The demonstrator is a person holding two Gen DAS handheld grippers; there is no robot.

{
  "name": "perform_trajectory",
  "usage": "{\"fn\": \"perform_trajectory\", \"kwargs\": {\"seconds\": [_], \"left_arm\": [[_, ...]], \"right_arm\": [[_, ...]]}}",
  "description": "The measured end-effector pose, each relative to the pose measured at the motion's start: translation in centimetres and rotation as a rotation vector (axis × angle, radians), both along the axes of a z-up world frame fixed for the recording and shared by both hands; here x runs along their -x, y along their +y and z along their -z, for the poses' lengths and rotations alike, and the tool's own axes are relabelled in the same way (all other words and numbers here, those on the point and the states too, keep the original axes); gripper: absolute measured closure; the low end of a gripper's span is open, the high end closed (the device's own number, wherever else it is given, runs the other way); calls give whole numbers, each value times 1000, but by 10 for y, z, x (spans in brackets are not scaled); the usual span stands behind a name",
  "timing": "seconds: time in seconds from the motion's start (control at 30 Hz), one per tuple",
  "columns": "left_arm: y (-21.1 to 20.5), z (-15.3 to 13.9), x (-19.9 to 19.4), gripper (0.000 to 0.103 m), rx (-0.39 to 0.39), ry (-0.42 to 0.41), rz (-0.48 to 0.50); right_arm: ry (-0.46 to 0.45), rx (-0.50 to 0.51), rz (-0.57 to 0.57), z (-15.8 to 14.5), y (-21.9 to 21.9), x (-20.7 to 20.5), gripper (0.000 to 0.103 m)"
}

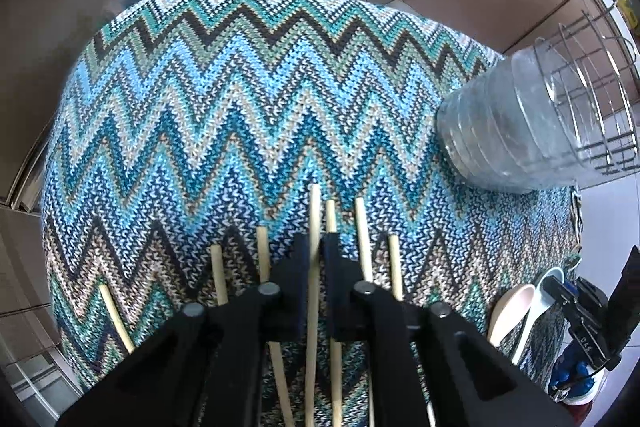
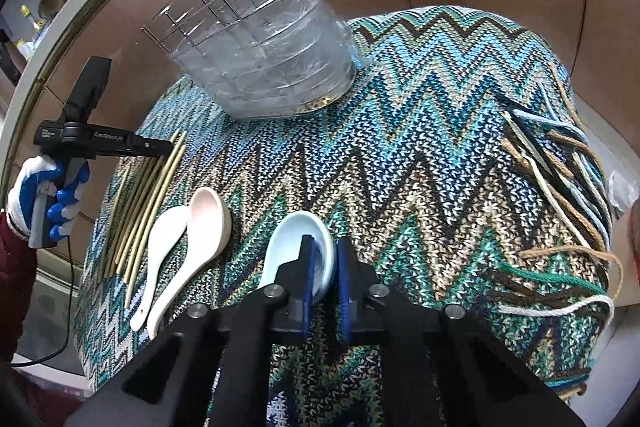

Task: Organize utensils
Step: 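Grasp a white spoon with the right tool while the left tool grasps a bamboo chopstick, then lift the spoon and chopstick and drop both into the wire holder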

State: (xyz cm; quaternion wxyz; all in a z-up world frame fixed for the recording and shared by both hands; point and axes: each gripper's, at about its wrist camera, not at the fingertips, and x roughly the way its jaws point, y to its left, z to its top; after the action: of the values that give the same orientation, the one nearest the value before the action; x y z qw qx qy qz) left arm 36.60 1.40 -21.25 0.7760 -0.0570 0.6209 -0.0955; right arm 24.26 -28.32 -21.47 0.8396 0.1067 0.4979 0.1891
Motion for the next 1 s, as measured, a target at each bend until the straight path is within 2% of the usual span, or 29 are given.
{"fn": "perform_trajectory", "kwargs": {"seconds": [0.17, 0.33, 0.53, 0.77, 0.9, 1.0], "left_arm": [[4, -10, 28, 98, 30, -52, -31], [14, -50, 63, 98, 43, -186, -22], [20, -127, 98, 98, 106, -420, -17], [-2, -220, 104, 98, 263, -745, -52], [-17, -248, 96, 98, 319, -911, -109], [-31, -257, 82, 98, 347, -997, -151]], "right_arm": [[-48, 33, -8, -17, -4, 14, 96], [-135, 59, 1, -49, -3, 35, 96], [-291, 118, 38, -105, -2, 54, 96], [-549, 257, 159, -189, 11, 42, 96], [-661, 332, 220, -224, 21, 24, 96], [-724, 406, 263, -233, 36, 4, 96]]}}
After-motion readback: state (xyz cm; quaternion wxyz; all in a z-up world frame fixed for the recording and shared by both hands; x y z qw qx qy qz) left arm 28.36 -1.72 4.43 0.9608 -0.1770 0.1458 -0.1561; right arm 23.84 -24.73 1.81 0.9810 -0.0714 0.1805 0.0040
